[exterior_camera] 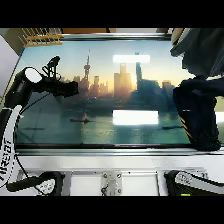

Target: Fold the clothes and pants, and hang the long-sleeved shirts on hangers.

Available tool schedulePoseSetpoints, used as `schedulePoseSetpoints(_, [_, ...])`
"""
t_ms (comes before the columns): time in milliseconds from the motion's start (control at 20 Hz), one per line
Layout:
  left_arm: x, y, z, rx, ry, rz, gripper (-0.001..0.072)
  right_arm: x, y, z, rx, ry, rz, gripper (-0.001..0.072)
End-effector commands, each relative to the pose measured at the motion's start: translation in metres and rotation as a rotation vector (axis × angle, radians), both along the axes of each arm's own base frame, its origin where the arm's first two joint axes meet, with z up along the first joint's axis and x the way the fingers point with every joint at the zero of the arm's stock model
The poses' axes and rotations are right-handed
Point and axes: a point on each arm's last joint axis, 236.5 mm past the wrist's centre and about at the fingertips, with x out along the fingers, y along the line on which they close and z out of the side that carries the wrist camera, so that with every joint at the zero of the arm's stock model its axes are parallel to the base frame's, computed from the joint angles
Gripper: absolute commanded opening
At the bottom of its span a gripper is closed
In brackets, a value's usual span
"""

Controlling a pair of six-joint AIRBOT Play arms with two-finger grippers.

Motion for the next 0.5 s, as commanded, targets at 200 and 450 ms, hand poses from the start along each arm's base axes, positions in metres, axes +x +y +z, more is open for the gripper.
schedulePoseSetpoints(200, [-0.002,0.000,0.000,0.000,0.006,-0.003,0.0013,-0.099,0.023,-0.078,0.040,0.294,-0.085,0.0012])
schedulePoseSetpoints(450, [-0.002,0.000,-0.001,0.001,0.006,-0.003,0.0013,-0.132,0.050,-0.095,0.116,0.405,-0.062,0.0665])
